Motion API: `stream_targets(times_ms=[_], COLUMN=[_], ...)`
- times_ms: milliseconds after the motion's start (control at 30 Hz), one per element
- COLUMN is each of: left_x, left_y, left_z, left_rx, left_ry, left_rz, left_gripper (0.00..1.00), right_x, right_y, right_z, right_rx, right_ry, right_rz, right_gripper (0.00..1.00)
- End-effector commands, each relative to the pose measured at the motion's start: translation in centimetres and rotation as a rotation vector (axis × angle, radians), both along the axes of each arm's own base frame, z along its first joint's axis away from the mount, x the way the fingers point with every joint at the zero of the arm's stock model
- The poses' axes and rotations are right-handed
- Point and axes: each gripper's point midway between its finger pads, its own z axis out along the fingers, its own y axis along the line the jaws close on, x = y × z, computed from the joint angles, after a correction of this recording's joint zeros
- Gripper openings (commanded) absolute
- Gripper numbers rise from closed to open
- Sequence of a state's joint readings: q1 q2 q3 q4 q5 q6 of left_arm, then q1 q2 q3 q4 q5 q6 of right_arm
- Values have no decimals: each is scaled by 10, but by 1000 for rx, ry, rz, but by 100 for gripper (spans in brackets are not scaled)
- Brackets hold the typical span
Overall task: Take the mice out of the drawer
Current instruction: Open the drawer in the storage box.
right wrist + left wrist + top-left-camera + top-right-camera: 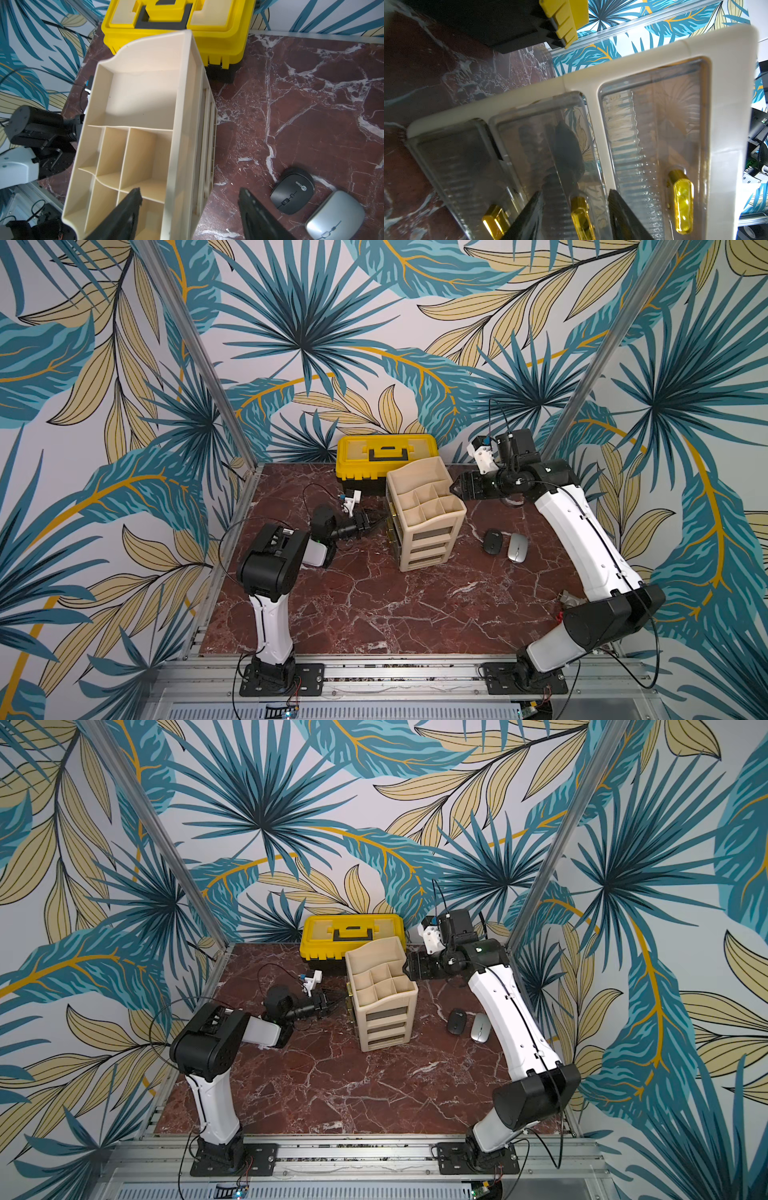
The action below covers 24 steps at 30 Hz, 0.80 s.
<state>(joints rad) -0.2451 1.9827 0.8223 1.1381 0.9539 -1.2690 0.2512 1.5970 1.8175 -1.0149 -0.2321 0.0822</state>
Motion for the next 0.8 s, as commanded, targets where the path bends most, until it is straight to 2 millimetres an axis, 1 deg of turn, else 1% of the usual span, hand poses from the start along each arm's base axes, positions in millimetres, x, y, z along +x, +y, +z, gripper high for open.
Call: stream_targets(times_ms=[0,133,200,300,600,733,767], left_x=[8,8,8,8,8,8,6], left_y=[-1,-1,-1,-1,-1,-2,-3], left_z=[14,15,16,17,19,21,22], left_rx=[-14,-14,-14,-15,-17,-20,-21], left_ry=[-56,-58,-58,-59,-61,-63,-66], left_rz=[0,2,1,2,-1,-1,-6], left_gripper=[53,53,53,53,53,53,53], right_x=[-8,-9,-9,-9,-8,-8,-8], right_y=[-3,-4,-3,-3,-4,-4,-4], right_z=[-6,-11,-12,-15,-21,-19,-19], right_rx=[-37,-52,-53,-57,-68,-66,-65], right_ry=[41,61,64,71,89,85,85], right_rz=[-1,2,1,2,-1,-4,-4], right_gripper=[66,54,50,41,25,14,10])
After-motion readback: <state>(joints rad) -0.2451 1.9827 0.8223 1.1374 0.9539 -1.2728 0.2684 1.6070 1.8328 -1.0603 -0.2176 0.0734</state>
